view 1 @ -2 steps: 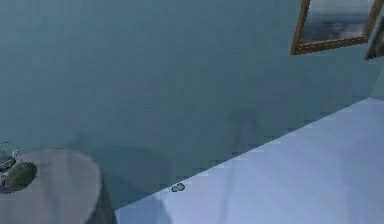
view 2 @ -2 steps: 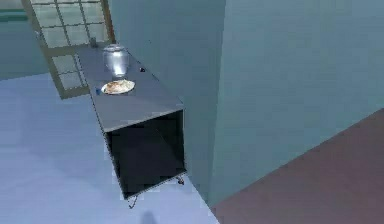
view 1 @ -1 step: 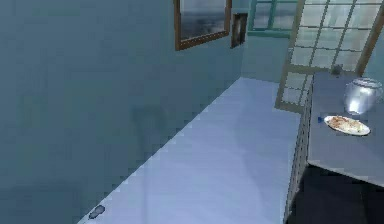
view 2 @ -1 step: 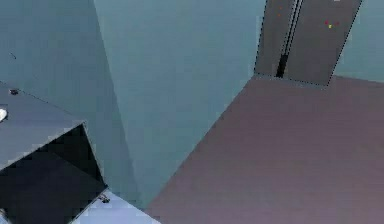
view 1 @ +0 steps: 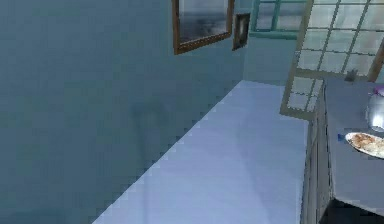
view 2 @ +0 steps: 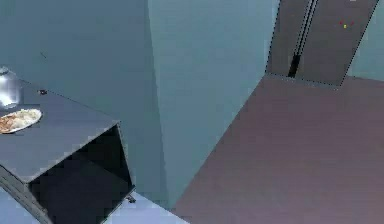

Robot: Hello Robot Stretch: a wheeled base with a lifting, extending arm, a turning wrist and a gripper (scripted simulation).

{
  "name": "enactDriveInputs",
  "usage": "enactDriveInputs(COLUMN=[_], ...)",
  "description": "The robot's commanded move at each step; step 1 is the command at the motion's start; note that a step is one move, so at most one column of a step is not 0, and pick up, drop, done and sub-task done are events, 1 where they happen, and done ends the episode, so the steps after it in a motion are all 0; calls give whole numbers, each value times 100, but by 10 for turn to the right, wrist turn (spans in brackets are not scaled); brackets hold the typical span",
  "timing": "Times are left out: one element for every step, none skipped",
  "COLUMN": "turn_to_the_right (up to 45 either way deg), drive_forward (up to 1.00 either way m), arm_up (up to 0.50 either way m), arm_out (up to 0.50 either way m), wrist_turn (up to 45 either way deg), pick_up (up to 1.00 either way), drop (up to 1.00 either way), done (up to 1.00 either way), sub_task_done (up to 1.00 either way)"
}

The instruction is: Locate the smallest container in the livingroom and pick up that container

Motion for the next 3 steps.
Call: enactDriveInputs(turn_to_the_right=[-60, 0, 450], drive_forward=[0, 75, 0], arm_up=[0, 0, 0], arm_out=[0, 0, 0], wrist_turn=[0, 0, 0], pick_up=[0, 0, 0], drop=[0, 0, 0], done=[0, 0, 0], sub_task_done=[0, 0, 0])
